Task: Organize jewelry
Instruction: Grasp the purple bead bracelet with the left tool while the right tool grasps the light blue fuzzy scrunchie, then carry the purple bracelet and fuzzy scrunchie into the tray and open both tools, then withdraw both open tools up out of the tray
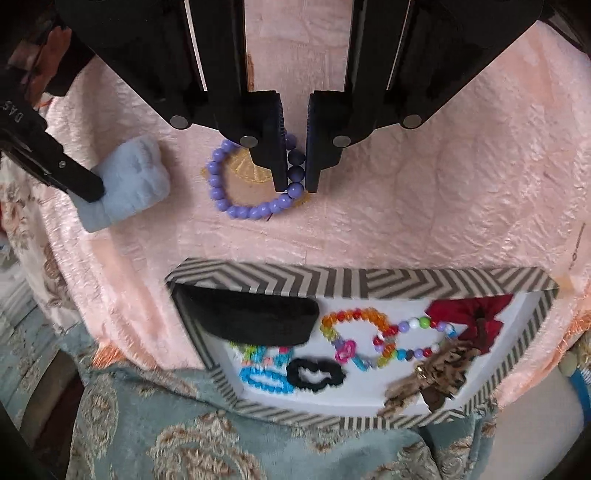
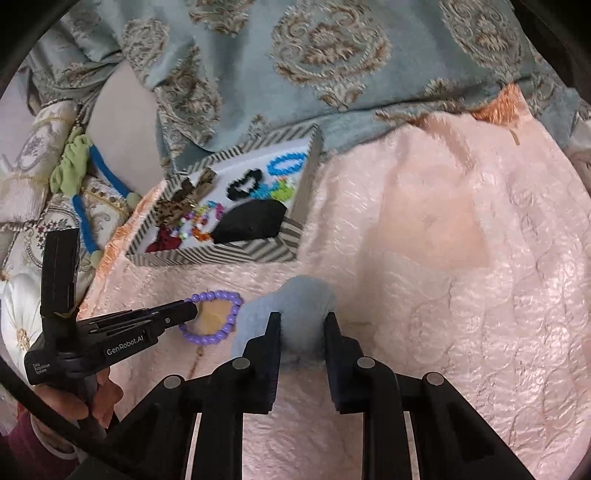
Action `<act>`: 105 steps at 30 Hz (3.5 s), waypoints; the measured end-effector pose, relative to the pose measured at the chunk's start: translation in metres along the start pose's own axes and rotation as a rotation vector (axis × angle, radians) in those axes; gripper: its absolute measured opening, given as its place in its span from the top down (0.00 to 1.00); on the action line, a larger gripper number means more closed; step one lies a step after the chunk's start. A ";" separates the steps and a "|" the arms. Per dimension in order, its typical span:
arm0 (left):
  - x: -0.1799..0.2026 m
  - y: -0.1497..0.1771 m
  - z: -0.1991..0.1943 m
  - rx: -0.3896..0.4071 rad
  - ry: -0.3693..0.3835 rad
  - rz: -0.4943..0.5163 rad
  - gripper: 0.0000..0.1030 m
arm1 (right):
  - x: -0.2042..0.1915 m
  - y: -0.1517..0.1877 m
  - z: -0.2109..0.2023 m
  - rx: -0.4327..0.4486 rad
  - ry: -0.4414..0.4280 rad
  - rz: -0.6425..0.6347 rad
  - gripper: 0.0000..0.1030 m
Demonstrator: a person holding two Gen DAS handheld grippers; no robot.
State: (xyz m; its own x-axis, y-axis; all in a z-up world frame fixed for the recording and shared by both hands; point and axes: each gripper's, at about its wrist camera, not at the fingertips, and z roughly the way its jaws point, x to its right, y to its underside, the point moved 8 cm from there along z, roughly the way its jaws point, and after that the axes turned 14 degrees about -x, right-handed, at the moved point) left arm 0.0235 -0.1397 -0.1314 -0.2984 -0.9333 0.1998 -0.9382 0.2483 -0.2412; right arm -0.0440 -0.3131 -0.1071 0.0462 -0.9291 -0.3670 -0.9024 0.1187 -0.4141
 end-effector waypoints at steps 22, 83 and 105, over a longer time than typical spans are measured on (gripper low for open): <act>-0.040 -0.013 -0.123 0.202 -0.076 -0.038 0.92 | -0.071 -0.030 -0.055 0.118 -0.006 -0.129 0.80; -0.120 -0.177 -0.007 0.123 -0.204 -0.146 0.92 | -0.076 -0.248 0.150 -0.015 0.006 0.013 0.80; -0.114 -0.167 -0.001 0.125 -0.228 -0.124 0.92 | -0.063 -0.235 0.153 -0.032 0.070 -0.009 0.59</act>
State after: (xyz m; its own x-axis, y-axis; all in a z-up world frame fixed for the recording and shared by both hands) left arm 0.2144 -0.0745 -0.1128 -0.1220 -0.9923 0.0199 -0.9320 0.1076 -0.3462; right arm 0.2309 -0.2288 -0.1141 0.0258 -0.9523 -0.3040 -0.9155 0.0995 -0.3897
